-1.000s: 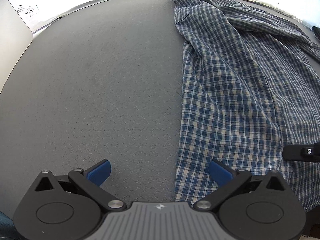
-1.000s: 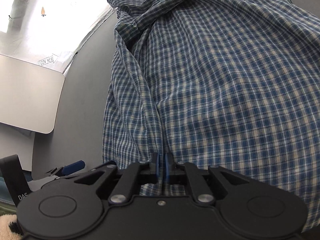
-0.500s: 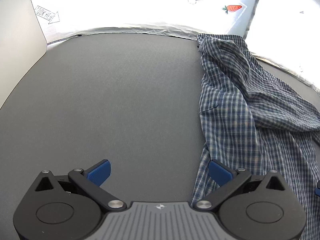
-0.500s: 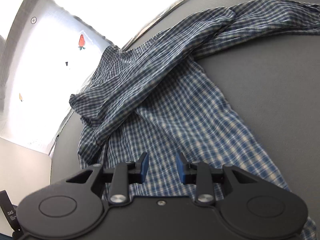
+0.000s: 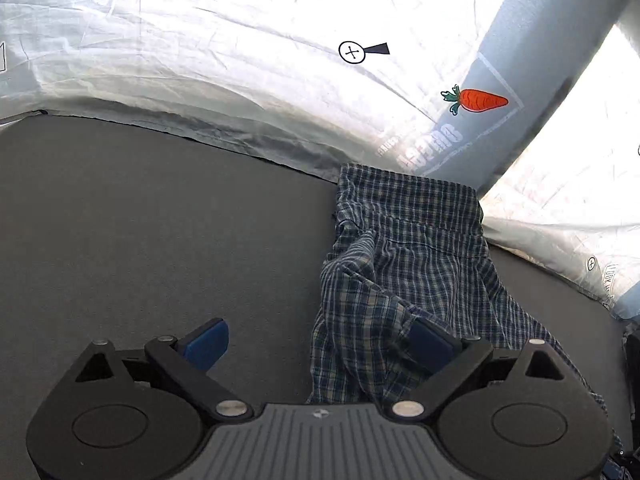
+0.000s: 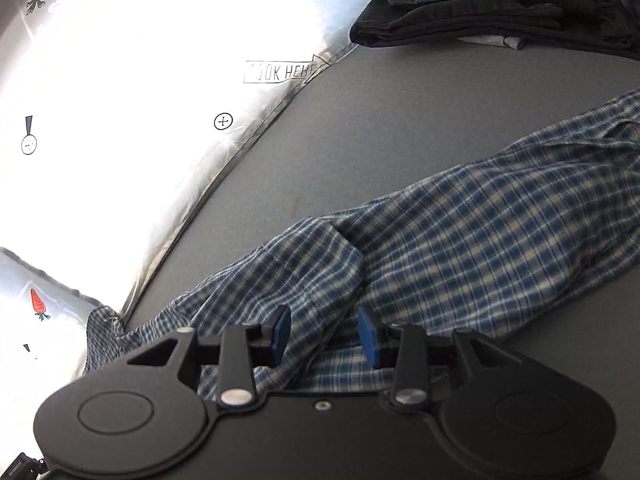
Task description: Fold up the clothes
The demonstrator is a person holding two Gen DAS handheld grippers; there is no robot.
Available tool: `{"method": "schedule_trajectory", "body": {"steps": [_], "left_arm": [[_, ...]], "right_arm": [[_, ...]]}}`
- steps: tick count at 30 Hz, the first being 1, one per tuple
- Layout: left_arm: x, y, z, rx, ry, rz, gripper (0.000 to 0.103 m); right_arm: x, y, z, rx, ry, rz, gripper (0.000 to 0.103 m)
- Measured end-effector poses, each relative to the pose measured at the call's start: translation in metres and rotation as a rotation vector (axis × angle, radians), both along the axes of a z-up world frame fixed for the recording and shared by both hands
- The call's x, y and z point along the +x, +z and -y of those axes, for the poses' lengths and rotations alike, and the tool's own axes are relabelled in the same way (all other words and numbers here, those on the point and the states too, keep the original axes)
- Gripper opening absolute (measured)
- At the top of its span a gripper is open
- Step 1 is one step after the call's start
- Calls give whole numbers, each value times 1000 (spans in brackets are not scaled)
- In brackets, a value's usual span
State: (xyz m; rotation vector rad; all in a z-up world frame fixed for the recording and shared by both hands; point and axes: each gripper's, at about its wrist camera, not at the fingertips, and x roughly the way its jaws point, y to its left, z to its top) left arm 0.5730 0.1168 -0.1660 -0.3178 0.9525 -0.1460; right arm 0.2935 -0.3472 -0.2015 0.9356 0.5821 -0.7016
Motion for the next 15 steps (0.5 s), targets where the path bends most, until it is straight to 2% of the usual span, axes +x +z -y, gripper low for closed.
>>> {"method": "schedule_trajectory", "body": {"steps": [3, 4, 5, 6, 7, 8, 12, 15], "left_arm": [[26, -15, 10, -27, 6, -59, 72], [31, -21, 12, -27, 6, -72, 64], [36, -27, 15, -22, 5, -82, 50], [40, -33, 18, -18, 5, -92, 41], [42, -39, 22, -3, 3, -102, 19], [43, -44, 25, 12, 2, -106, 8], [43, -38, 31, 78, 25, -24, 3], [49, -23, 22, 62, 77, 33, 3]], "right_arm": [[17, -8, 17, -7, -2, -7, 40], [21, -9, 21, -11, 5, -1, 40], [25, -10, 24, -12, 10, -4, 31], [29, -10, 27, -13, 15, -8, 9], [33, -10, 30, -13, 21, -11, 3], [36, -9, 33, -19, 27, -6, 3], [38, 18, 38, -103, 47, 57, 2], [34, 53, 36, -198, 39, 112, 2]]}}
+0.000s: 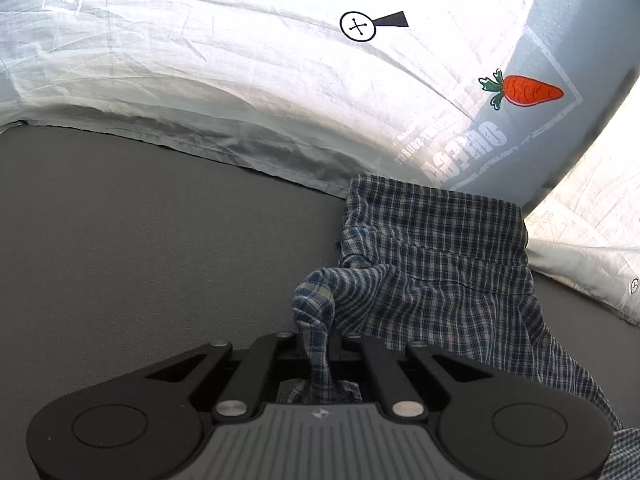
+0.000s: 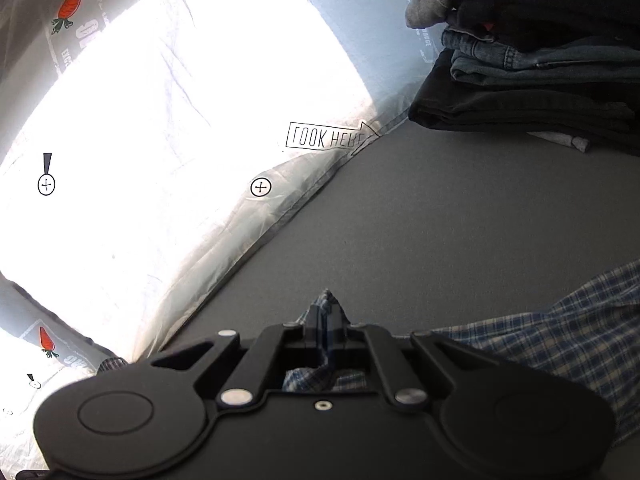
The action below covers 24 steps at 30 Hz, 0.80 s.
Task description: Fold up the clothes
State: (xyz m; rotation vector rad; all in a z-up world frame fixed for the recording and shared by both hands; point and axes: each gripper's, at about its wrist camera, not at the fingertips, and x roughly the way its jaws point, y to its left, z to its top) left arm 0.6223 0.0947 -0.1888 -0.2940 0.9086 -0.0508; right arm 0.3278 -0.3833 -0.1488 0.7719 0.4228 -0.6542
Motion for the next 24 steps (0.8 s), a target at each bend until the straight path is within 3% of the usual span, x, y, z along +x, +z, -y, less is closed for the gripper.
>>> {"method": "schedule_trajectory", "body": {"steps": [3, 6, 8, 9, 10, 12, 13, 14, 17, 20, 22, 23, 24], "left_arm": [[11, 0, 1, -31, 20, 2, 3], [20, -13, 16, 50, -8, -36, 4], [27, -23, 27, 113, -30, -64, 11], [30, -28, 33, 145, -41, -78, 12], [31, -28, 35, 159, -47, -81, 20], [26, -15, 31, 157, -57, -44, 48], [20, -7, 29, 167, -61, -7, 67], [12, 1, 27, 183, -63, 32, 76], [-12, 20, 32, 246, -96, 106, 85], [-40, 23, 43, 316, -149, 71, 90], [-63, 17, 47, 340, -177, 21, 90], [-74, 14, 50, 349, -194, -3, 90], [-89, 10, 53, 360, -214, -31, 90]], "right_arm": [[3, 18, -2, -118, 10, -28, 2], [15, 1, -2, -167, 31, -170, 3], [22, -17, 3, -128, 58, -270, 4], [23, -23, 4, -114, 70, -301, 9], [20, -26, 3, -111, 77, -305, 12], [12, -30, 1, -101, 89, -305, 36], [8, -29, 1, -93, 90, -290, 41], [4, -29, 0, -84, 90, -274, 42], [1, -32, 6, -54, 96, -260, 43], [5, -36, 10, -39, 111, -261, 47], [9, -40, 13, -23, 117, -259, 40], [10, -40, 14, -6, 123, -241, 19], [10, -39, 13, 3, 133, -213, 6]]}}
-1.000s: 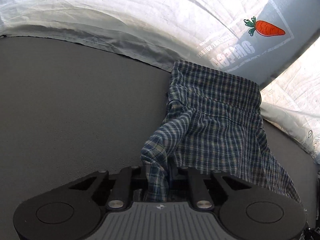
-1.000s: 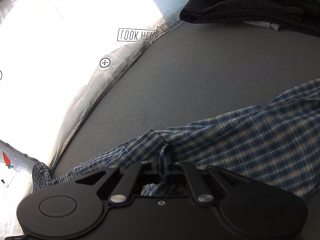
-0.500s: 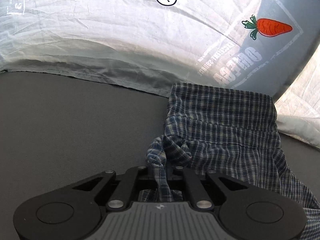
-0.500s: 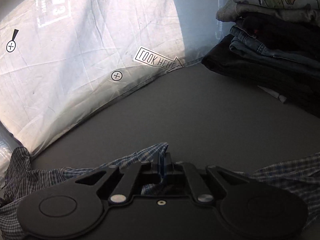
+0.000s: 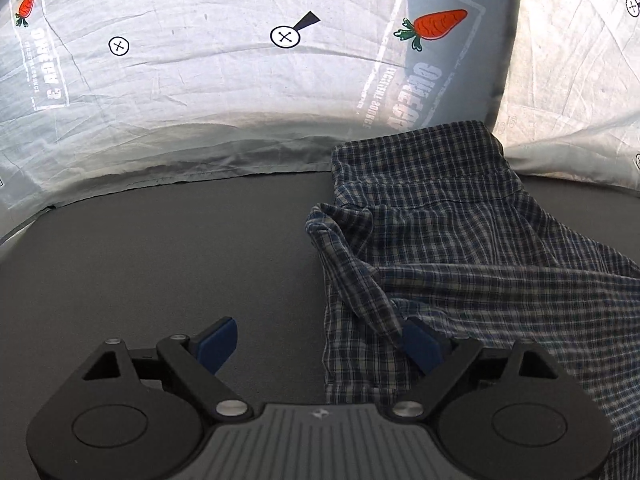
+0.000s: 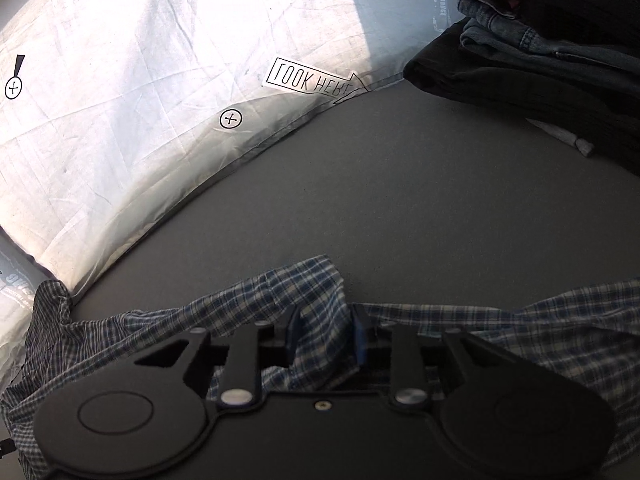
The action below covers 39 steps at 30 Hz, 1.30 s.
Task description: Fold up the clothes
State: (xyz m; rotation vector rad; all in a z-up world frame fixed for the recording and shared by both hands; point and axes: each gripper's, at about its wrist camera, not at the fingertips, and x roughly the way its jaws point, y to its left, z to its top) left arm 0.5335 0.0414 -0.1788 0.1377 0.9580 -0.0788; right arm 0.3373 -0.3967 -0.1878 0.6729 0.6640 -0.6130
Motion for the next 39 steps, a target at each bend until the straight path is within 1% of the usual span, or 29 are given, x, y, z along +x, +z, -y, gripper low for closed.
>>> {"method": "schedule_trajectory", "body": {"steps": [2, 4, 7, 10, 14, 18, 22, 25, 28, 31, 36, 39], "left_arm": [[-30, -8, 3, 28, -8, -54, 90], [-60, -14, -3, 43, 16, -104, 90], [-105, -21, -16, 56, 58, -178, 90], [-150, -18, -31, 37, 76, -204, 90], [-202, -13, -49, 57, 104, -218, 90], [-237, -11, -69, 12, 127, -246, 90], [-261, -11, -86, -46, 166, -274, 90], [-281, -14, -95, -67, 174, -308, 90], [-297, -20, -104, -87, 172, -334, 90], [-310, -24, -110, -78, 160, -340, 95], [-326, -31, -112, -46, 113, -342, 100], [-332, -33, -114, -44, 93, -330, 103]], "right_arm": [[-3, 8, -5, -1, 7, 59, 4], [-7, 19, -13, 5, 26, 112, 4], [-18, 38, -31, 44, 83, 216, 4], [-31, 58, -58, 71, 151, 296, 4], [-50, 82, -109, 88, 292, 361, 4], [-62, 85, -154, 108, 399, 359, 4], [-76, 73, -194, 141, 473, 314, 4], [-91, 61, -216, 173, 500, 268, 4], [-110, 48, -233, 251, 499, 265, 4], [-126, 37, -248, 314, 492, 257, 4], [-145, 40, -270, 332, 512, 251, 4], [-151, 42, -283, 333, 532, 251, 4]]}}
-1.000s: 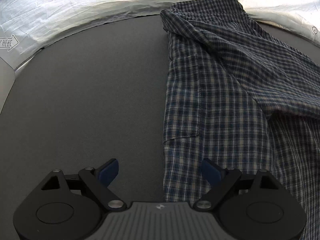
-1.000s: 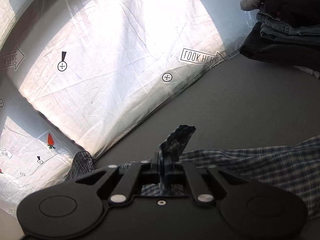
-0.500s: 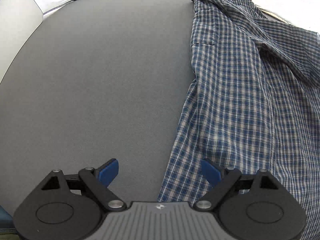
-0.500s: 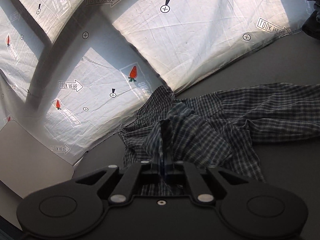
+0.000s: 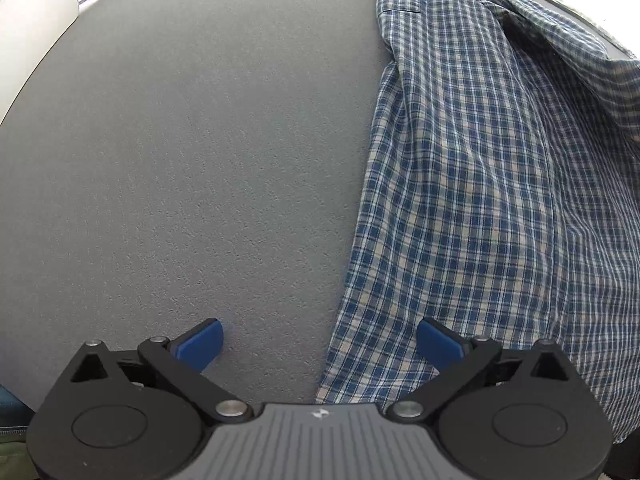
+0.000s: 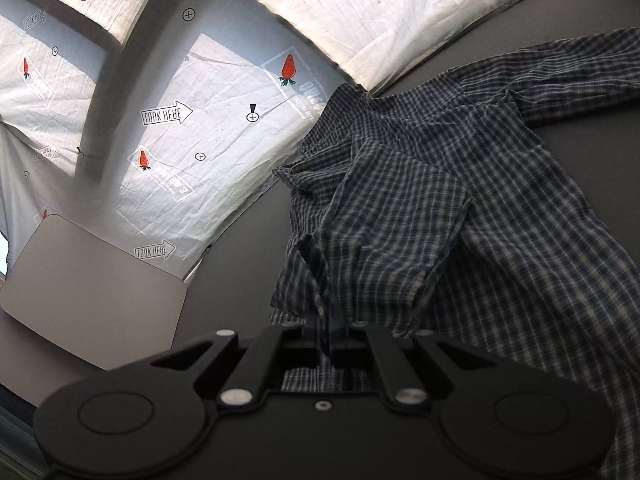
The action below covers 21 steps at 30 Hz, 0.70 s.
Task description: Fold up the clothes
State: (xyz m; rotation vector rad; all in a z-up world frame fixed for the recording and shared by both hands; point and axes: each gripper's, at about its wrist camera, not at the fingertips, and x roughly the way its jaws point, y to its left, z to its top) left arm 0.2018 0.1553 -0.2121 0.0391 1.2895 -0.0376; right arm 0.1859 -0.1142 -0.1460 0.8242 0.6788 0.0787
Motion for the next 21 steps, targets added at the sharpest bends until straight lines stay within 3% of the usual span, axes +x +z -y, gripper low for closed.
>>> {"method": "schedule_trajectory", "body": {"steps": [21], "left_arm": [[-15, 5, -13, -7, -64, 65, 103]], "right_arm": [[-26, 1, -69, -149, 198, -55, 2]]}}
